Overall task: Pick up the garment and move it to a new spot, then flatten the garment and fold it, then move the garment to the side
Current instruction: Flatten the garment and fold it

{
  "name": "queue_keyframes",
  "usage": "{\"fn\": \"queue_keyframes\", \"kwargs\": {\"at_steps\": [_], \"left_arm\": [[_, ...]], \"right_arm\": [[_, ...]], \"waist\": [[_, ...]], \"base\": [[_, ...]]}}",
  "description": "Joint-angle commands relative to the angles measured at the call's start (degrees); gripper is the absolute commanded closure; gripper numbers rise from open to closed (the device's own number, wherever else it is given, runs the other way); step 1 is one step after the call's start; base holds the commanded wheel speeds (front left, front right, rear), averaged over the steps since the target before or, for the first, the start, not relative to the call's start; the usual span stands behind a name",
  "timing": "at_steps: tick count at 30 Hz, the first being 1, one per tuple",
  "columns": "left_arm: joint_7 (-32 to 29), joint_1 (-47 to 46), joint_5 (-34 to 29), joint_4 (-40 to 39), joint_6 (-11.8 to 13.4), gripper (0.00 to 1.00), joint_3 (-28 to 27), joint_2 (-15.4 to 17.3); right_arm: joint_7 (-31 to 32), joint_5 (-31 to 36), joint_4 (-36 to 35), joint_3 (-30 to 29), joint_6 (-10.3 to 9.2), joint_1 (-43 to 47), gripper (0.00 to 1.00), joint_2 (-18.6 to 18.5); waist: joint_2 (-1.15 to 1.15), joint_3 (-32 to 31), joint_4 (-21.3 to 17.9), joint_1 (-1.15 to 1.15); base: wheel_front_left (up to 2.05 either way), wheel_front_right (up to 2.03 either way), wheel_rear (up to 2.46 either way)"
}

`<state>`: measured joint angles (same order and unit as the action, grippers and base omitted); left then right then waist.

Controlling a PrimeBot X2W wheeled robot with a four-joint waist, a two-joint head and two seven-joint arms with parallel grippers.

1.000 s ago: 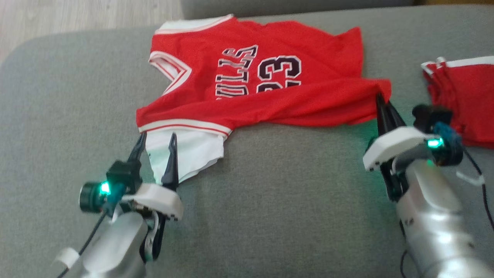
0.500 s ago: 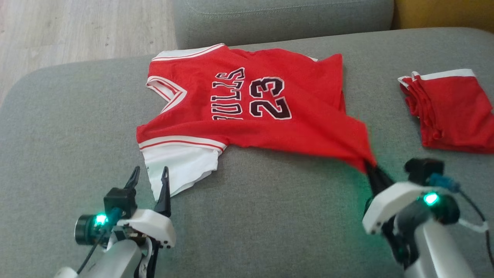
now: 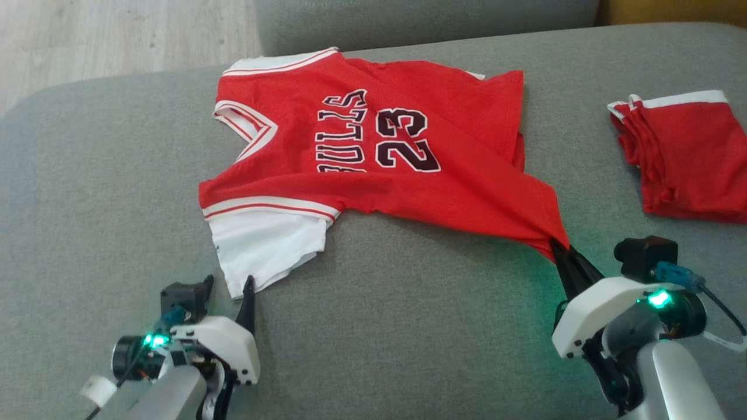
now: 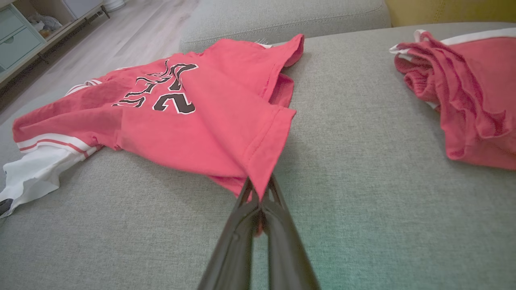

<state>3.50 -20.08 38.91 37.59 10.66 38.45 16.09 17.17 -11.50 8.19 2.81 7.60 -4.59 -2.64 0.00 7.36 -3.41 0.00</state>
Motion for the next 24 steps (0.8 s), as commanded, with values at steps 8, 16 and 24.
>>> {"fn": "queue_keyframes", "kwargs": {"at_steps": [8,16,24], "left_arm": [[-4.6,-4.1,1.1,1.6,0.6,0.00,-1.5,1.7],[-7.2,-3.5,2.4,0.0,-1.6,1.00,-0.8,2.5],[0.6,-5.1,5.1,-9.4,-2.7,1.00,-6.5,4.7]], "right_arm": [[-0.9,0.2,-2.2,1.3,-0.11,-1.6,1.00,-0.2],[-2.1,0.0,-1.5,0.8,-0.11,-2.5,1.00,-0.2],[-2.4,1.0,-1.2,-0.1,-0.11,-4.7,1.00,-0.9]], "waist": [[0.00,1.3,-0.8,0.00],[0.00,1.0,-1.0,0.00],[0.00,-0.9,0.1,0.00]], "base": [[0.00,0.00,0.00],[0.00,0.00,0.00],[0.00,0.00,0.00]]}}
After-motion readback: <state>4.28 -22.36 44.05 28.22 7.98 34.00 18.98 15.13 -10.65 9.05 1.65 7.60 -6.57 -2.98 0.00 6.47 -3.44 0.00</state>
